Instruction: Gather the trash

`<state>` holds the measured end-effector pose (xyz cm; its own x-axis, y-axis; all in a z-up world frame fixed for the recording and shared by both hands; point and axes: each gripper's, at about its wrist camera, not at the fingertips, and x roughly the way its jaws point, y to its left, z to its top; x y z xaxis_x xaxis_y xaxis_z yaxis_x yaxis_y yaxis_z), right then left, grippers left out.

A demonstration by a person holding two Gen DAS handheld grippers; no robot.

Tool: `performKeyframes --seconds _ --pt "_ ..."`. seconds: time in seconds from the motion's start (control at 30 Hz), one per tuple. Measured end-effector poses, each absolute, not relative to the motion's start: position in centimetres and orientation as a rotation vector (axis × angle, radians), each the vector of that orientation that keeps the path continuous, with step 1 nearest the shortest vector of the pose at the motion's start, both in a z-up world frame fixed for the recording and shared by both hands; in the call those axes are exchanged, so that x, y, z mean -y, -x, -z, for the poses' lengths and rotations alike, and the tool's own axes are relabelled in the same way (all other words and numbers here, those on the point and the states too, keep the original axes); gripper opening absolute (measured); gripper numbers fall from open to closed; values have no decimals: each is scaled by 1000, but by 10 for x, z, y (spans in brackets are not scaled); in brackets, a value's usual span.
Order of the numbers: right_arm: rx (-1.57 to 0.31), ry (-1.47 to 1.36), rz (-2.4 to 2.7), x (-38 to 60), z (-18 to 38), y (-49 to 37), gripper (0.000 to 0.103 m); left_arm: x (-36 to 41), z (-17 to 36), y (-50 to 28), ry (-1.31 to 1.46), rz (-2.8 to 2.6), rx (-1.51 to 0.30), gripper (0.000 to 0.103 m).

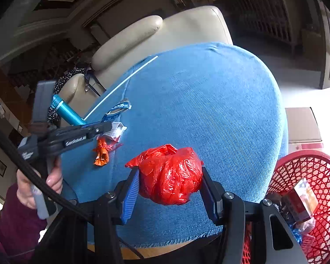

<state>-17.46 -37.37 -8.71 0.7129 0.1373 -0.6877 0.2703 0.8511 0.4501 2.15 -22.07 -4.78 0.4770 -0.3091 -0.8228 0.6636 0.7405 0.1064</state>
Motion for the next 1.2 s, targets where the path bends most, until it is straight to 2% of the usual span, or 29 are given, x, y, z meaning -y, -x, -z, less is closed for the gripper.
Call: performKeyframes --seconds 0.43,0.93,1.2 --pt "-733 -516 78 358 57 187 56 200 17 28 -468 573 -772 16" --pt "-729 -476 78 343 45 190 56 162 7 36 -301 662 -828 16" --pt "-702 -458 83 343 39 195 56 169 0 52 -346 642 -780 16"
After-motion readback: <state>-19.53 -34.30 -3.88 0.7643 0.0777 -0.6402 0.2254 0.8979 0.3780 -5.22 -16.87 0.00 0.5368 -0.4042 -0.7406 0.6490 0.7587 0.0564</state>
